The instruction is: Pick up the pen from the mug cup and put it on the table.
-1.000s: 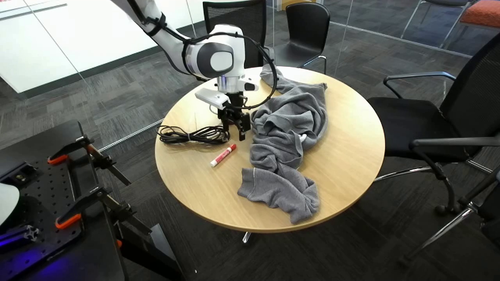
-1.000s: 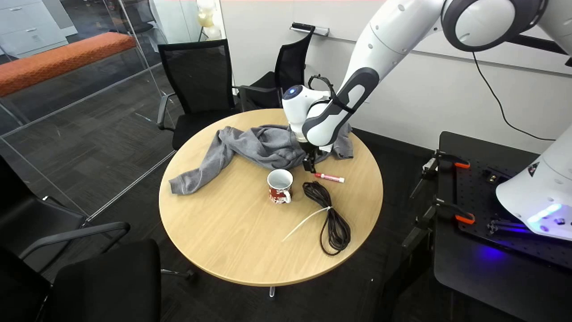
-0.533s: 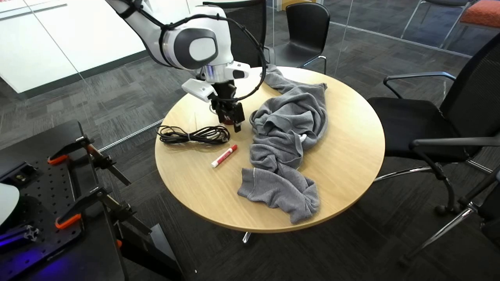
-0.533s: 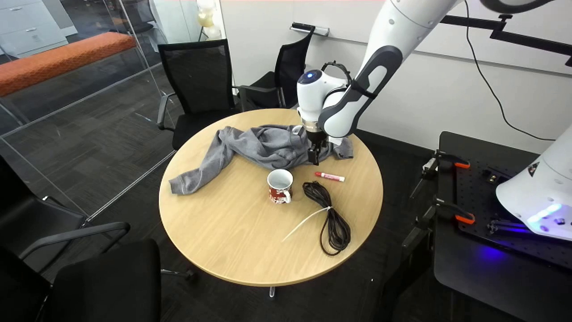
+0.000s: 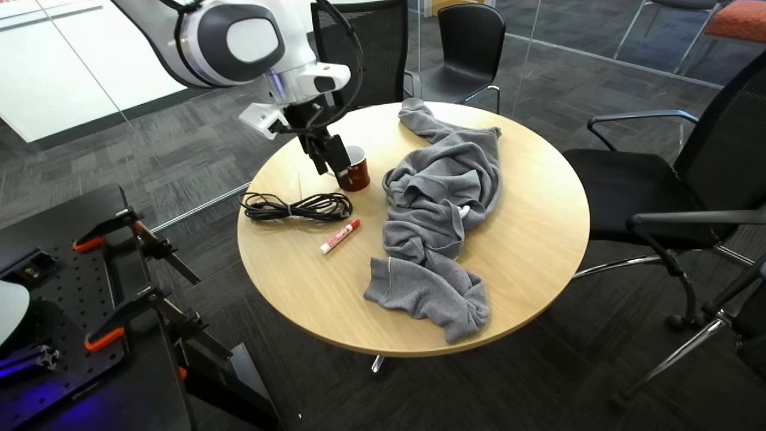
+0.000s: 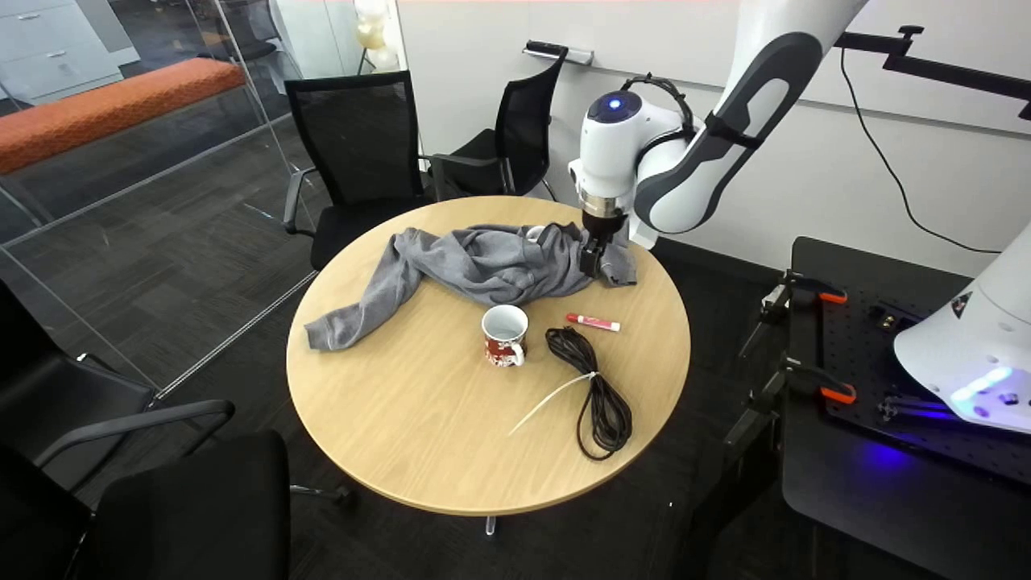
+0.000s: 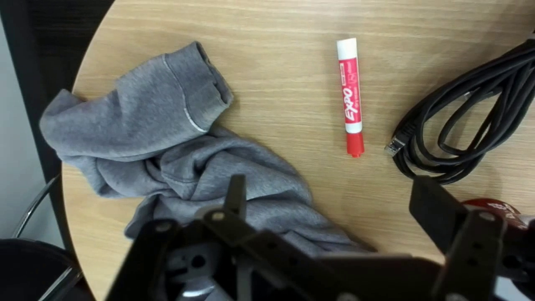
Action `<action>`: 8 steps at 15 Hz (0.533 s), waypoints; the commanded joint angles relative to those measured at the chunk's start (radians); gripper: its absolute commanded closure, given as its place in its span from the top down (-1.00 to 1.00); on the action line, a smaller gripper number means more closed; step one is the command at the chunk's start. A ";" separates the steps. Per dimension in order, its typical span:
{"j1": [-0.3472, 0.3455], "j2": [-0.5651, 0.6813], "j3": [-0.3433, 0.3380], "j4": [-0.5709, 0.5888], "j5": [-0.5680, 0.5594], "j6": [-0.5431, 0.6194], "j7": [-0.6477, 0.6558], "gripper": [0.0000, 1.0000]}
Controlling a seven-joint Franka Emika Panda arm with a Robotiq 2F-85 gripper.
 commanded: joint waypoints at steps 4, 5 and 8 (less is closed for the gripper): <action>0.198 -0.183 -0.197 -0.214 -0.206 0.074 0.213 1.00; 0.222 -0.198 -0.223 -0.231 -0.245 0.077 0.251 1.00; 0.192 -0.168 -0.193 -0.193 -0.267 0.046 0.264 1.00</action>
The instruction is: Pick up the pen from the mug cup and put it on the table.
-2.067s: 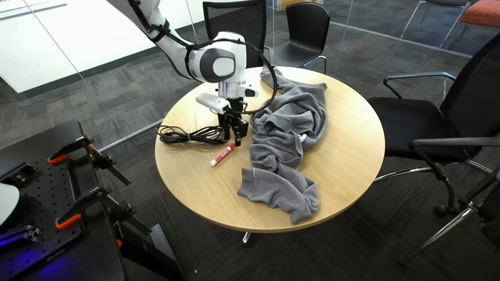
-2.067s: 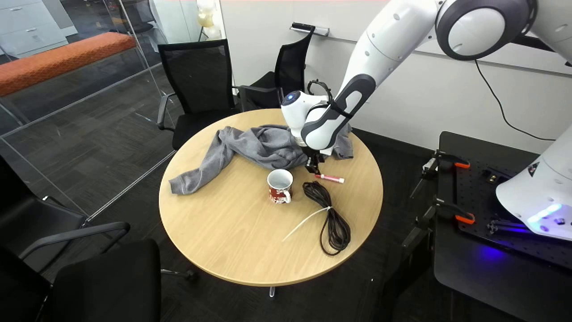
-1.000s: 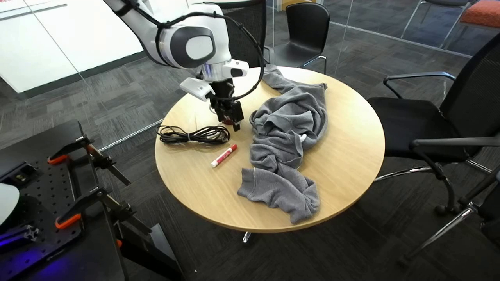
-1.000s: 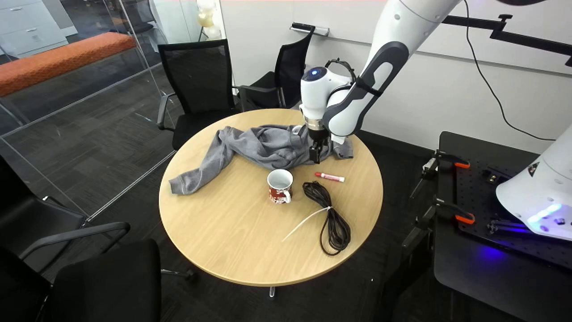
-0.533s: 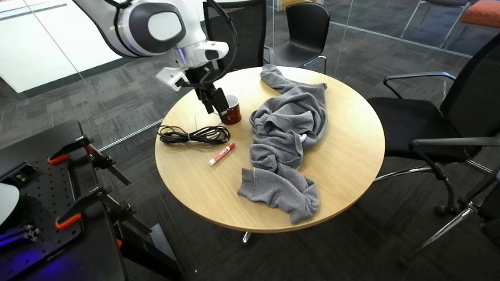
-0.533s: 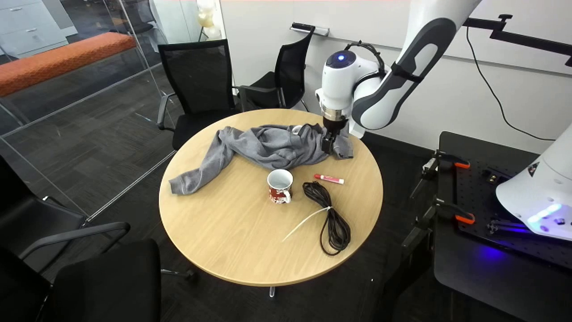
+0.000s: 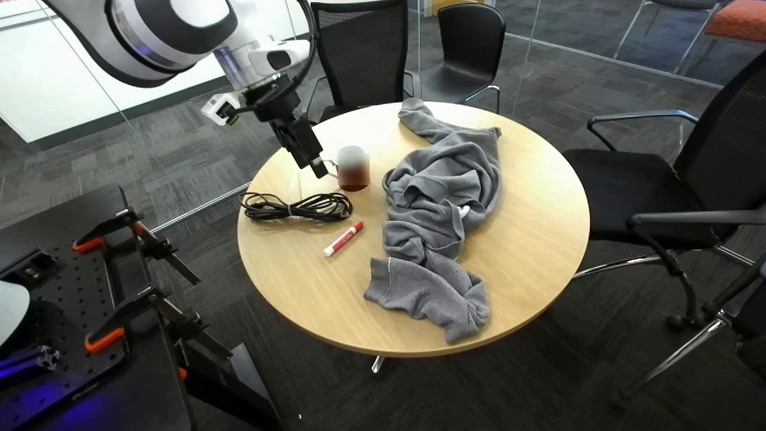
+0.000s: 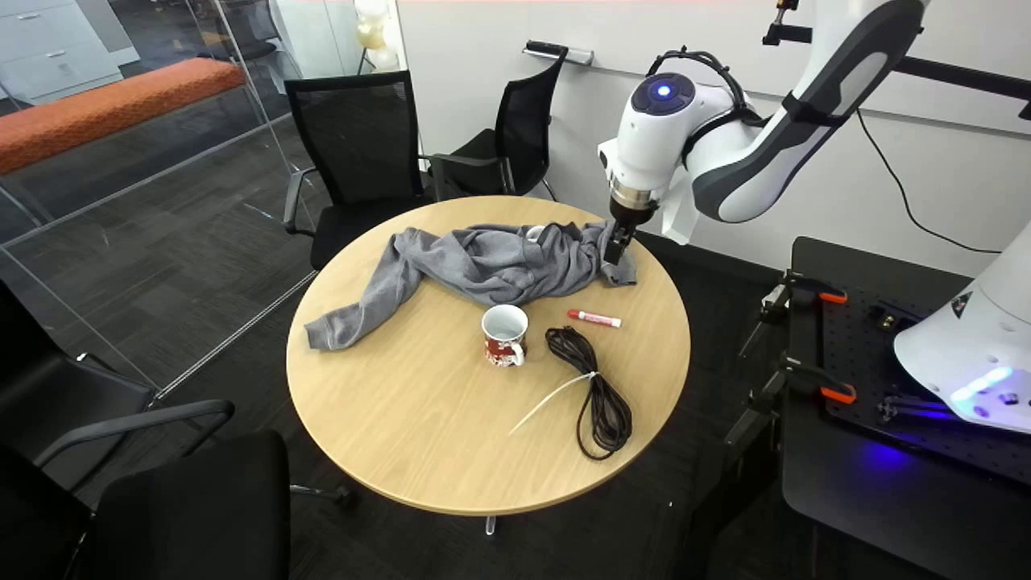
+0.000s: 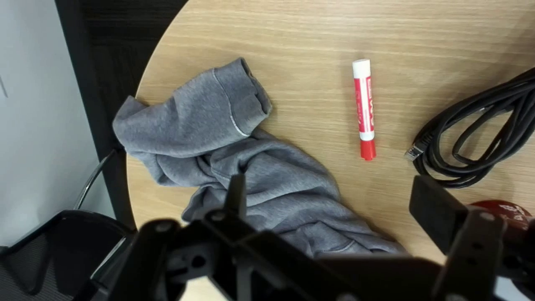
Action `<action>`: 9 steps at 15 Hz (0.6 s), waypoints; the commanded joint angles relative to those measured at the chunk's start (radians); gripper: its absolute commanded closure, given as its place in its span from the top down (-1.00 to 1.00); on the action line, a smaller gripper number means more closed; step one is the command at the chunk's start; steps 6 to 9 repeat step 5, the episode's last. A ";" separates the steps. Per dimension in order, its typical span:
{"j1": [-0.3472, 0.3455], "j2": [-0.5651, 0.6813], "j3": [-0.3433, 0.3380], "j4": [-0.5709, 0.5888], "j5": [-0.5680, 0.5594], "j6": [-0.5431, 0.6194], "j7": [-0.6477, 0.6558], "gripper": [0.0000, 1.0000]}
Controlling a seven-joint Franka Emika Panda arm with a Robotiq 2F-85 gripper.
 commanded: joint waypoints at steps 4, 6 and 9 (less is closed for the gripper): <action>-0.014 -0.022 0.012 -0.015 -0.030 -0.006 0.025 1.00; -0.014 -0.022 0.012 -0.015 -0.030 -0.006 0.025 1.00; -0.014 -0.022 0.012 -0.015 -0.030 -0.006 0.025 1.00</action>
